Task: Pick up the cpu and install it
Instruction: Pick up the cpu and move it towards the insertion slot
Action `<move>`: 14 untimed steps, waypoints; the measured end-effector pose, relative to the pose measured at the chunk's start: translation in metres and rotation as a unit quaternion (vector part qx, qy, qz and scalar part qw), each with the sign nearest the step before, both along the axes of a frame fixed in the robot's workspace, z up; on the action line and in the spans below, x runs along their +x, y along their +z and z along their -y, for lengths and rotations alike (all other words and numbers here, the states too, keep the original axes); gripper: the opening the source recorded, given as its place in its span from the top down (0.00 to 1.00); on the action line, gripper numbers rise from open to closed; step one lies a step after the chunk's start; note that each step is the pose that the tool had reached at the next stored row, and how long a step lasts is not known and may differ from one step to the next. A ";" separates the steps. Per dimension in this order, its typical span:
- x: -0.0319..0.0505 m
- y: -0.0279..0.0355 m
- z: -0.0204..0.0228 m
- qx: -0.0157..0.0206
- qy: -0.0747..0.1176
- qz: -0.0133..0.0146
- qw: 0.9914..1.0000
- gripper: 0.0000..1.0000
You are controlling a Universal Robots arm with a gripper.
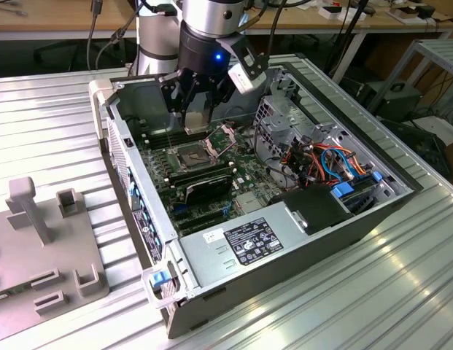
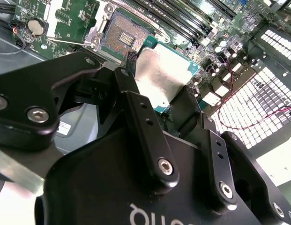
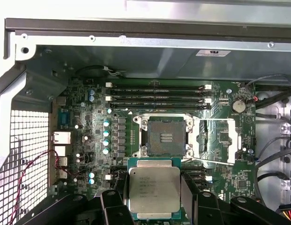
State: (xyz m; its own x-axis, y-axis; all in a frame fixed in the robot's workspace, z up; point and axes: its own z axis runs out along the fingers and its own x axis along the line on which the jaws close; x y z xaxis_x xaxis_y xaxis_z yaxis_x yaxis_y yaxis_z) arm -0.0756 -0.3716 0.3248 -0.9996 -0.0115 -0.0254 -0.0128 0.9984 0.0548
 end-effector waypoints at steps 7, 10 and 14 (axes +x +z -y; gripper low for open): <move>0.0000 0.0000 -0.0001 0.000 0.000 0.000 1.000 0.45; 0.0010 -0.0003 -0.0001 0.000 0.000 0.000 1.000 0.45; 0.0123 -0.0031 -0.0004 0.000 0.000 0.000 1.000 0.45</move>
State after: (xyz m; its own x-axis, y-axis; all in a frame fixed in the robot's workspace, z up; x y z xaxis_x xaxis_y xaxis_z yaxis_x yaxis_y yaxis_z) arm -0.0633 -0.3711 0.3217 -0.9996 -0.0114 -0.0252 -0.0128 0.9984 0.0547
